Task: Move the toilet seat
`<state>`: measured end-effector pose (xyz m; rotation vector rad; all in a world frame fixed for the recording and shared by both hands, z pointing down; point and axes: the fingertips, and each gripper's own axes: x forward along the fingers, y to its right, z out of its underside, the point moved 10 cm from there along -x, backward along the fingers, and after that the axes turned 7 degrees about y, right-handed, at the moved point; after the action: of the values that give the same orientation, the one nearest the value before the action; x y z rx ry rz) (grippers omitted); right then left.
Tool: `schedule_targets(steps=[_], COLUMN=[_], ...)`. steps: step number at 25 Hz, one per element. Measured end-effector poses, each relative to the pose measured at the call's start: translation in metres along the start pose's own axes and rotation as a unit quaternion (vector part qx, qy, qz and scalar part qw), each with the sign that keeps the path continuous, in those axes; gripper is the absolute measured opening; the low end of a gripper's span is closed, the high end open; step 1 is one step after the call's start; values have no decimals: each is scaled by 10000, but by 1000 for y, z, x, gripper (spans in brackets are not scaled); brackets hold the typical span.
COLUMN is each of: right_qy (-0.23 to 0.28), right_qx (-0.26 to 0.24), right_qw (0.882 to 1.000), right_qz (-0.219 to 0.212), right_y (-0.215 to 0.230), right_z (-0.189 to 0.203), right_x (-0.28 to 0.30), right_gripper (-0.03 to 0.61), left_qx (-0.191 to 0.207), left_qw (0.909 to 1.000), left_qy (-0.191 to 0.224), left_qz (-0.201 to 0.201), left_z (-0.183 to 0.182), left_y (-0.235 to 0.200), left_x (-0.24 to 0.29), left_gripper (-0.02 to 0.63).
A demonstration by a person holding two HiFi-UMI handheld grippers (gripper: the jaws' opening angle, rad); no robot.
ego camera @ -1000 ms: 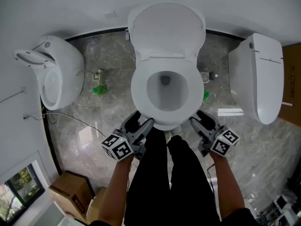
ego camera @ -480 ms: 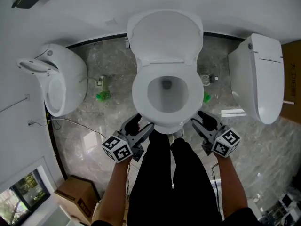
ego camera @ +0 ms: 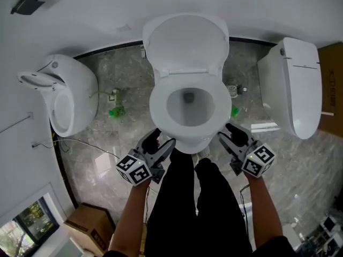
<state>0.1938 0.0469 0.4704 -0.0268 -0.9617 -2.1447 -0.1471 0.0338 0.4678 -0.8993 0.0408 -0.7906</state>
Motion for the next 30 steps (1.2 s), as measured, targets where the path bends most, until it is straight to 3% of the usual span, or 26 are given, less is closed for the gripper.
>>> schedule_targets(steps=[6, 8, 10, 15, 21, 26, 30], right_qy=[283, 397, 474, 552, 469, 352, 410], right_qx=[140, 96, -142, -639, -1016, -1813, -1717], right_qw=[9995, 9991, 9987, 9962, 9926, 9784, 9795], right_qz=[65, 82, 121, 221, 473, 928, 966], right_y=[0, 0, -2, -7, -15, -26, -23], right_z=[-9, -13, -17, -25, -20, -28, -33], right_x=[6, 7, 8, 12, 12, 25, 30], right_gripper=[213, 213, 213, 201, 204, 204, 198], left_qx=[118, 496, 978, 1313, 1227, 1353, 1387], left_qw=[9999, 9987, 9947, 9906, 9919, 9903, 9898], left_qy=[16, -111, -276, -325, -226, -221, -182], left_qz=[22, -57, -149, -182, -253, -247, -252], left_z=[-14, -18, -22, -29, -33, -38, -40], left_y=[-1, 1, 1, -1, -2, -3, -2], left_x=[6, 10, 12, 15, 18, 20, 23], left_gripper=[343, 335, 287, 271, 250, 241, 239])
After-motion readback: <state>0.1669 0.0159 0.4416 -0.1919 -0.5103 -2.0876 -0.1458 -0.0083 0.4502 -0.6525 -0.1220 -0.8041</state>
